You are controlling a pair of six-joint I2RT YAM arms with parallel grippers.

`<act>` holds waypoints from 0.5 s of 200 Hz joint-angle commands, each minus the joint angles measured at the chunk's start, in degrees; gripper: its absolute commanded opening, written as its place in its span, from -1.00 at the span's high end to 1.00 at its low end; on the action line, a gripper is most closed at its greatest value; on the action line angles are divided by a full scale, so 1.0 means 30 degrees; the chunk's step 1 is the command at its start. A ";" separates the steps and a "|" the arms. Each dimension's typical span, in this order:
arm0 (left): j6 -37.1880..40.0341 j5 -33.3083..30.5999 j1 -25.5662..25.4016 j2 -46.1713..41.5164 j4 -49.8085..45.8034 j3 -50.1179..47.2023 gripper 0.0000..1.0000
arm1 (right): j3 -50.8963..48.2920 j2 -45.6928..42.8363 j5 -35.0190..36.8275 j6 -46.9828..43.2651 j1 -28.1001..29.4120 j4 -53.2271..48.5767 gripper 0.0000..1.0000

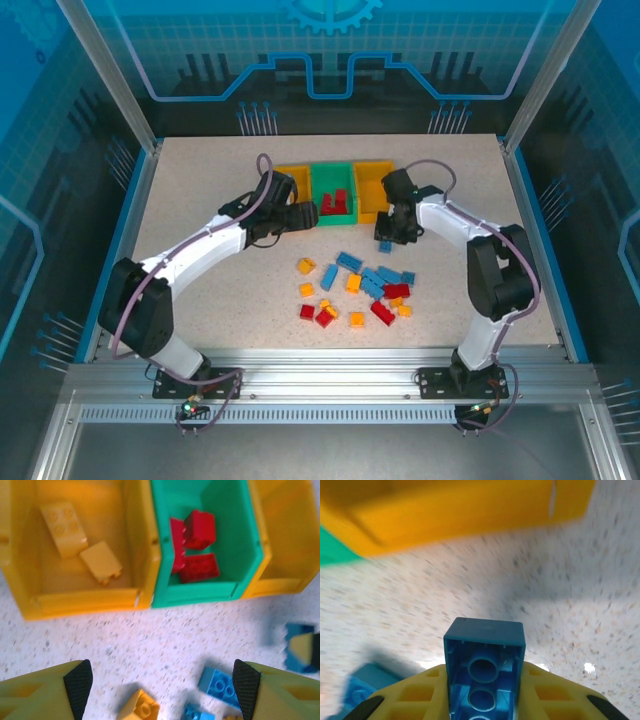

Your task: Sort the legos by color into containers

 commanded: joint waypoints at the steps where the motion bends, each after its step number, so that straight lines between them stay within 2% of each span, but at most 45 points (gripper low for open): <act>1: -0.0733 -0.0367 -0.0318 -0.0720 -0.0309 -0.1290 -0.56 | 0.2361 -0.0838 0.0453 -0.1088 -0.0144 -0.0696 0.39; 35: -0.0828 -0.0661 -0.1578 -0.0627 -0.0369 -0.2498 -0.57 | 0.6150 0.1781 0.1614 -0.2604 -0.0337 -0.1539 0.38; 66: -0.1062 -0.0237 -0.2008 -0.0016 -0.0415 -0.2721 -0.57 | 0.9475 0.4710 0.1900 -0.3181 -0.0782 -0.2325 0.39; 100: -0.0652 0.0070 -0.2422 0.0413 0.0031 -0.3057 -0.58 | 1.1626 0.6902 0.1961 -0.3401 -0.1041 -0.2648 0.39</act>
